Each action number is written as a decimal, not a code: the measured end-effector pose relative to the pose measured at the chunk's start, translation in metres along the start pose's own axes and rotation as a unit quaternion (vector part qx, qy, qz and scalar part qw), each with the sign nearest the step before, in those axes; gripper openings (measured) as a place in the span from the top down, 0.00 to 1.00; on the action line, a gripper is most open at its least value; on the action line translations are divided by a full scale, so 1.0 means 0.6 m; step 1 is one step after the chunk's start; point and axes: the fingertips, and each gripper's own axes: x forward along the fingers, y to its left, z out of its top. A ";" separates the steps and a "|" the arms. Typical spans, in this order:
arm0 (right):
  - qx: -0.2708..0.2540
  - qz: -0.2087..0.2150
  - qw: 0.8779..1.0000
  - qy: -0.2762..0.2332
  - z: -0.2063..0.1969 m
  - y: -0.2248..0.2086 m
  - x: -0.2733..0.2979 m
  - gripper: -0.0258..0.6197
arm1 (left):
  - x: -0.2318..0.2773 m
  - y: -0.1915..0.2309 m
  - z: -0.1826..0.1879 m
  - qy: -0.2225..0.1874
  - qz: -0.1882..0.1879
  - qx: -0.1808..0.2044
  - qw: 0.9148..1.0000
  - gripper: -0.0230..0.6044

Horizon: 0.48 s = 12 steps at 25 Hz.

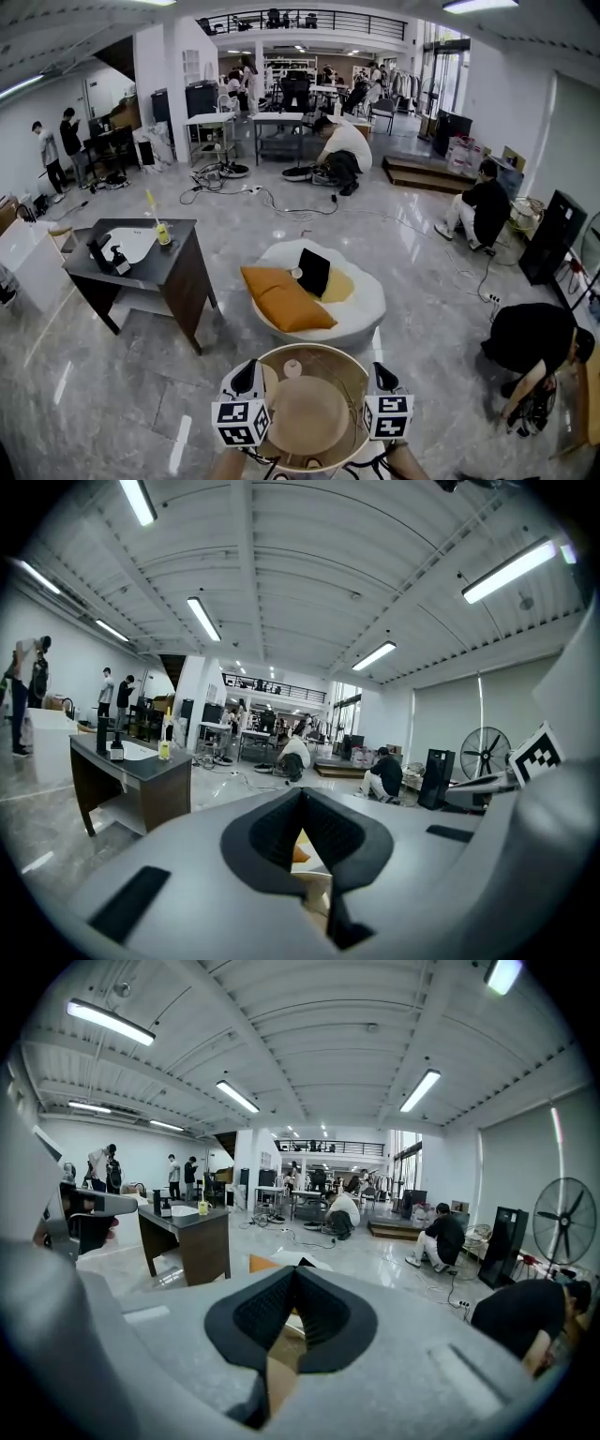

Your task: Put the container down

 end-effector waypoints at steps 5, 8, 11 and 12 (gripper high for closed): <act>0.004 0.001 1.000 -0.002 0.009 0.005 0.006 0.95 | -0.004 0.011 0.011 -0.005 0.007 -0.001 1.000 0.97; 0.007 0.003 1.000 -0.001 0.009 0.012 0.011 0.95 | -0.004 0.020 0.009 -0.003 0.011 -0.003 1.000 0.97; 0.006 0.007 1.000 0.000 0.009 0.016 0.016 0.95 | -0.001 0.023 0.005 0.000 0.014 -0.003 1.000 0.97; 0.006 0.008 1.000 0.000 0.009 0.017 0.019 0.95 | 0.001 0.024 0.005 0.000 0.015 -0.003 1.000 0.97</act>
